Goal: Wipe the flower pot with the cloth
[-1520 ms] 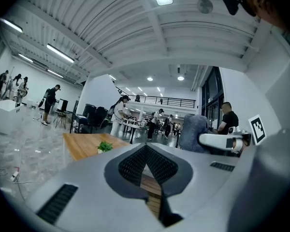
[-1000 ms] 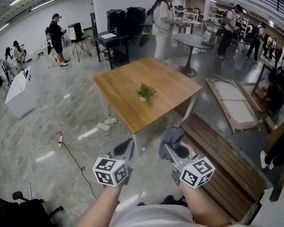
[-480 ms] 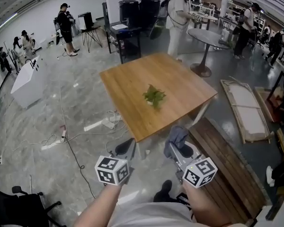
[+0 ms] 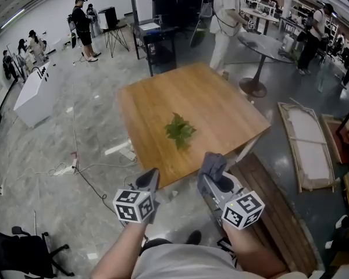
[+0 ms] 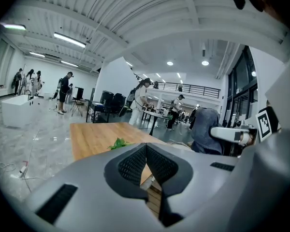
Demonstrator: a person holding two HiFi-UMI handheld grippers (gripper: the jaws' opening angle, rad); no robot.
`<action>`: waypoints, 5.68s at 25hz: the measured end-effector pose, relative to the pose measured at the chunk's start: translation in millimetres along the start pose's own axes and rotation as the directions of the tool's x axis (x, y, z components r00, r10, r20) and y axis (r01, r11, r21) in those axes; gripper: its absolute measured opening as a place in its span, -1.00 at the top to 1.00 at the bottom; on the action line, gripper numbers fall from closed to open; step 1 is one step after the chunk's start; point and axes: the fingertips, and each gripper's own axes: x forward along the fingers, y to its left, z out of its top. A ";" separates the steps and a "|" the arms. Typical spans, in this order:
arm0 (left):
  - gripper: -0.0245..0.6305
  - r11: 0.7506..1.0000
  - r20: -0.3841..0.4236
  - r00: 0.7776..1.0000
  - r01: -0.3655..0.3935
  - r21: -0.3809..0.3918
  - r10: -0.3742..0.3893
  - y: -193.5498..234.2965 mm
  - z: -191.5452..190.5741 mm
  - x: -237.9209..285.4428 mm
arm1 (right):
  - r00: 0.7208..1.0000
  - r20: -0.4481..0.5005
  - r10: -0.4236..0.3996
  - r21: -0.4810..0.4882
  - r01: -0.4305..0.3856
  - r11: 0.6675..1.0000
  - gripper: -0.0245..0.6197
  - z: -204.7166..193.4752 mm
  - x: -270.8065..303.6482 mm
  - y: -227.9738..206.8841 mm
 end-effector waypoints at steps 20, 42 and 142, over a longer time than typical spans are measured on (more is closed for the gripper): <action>0.90 0.998 -0.172 0.984 0.040 -0.042 -0.047 109.6 21.3 248.8 | 0.993 -0.081 -0.087 0.089 0.094 0.992 0.71 -7.7 144.7 -163.9; 0.69 0.992 -0.554 0.828 0.122 0.030 -0.085 252.3 -87.9 475.7 | 0.936 -0.274 -0.221 0.218 0.284 0.934 0.71 -113.3 262.1 -316.2; 0.88 0.965 -0.578 0.804 0.241 0.101 -0.140 246.5 -163.7 470.1 | 0.875 -0.373 0.310 0.634 -0.003 0.773 0.73 -260.8 399.7 -347.6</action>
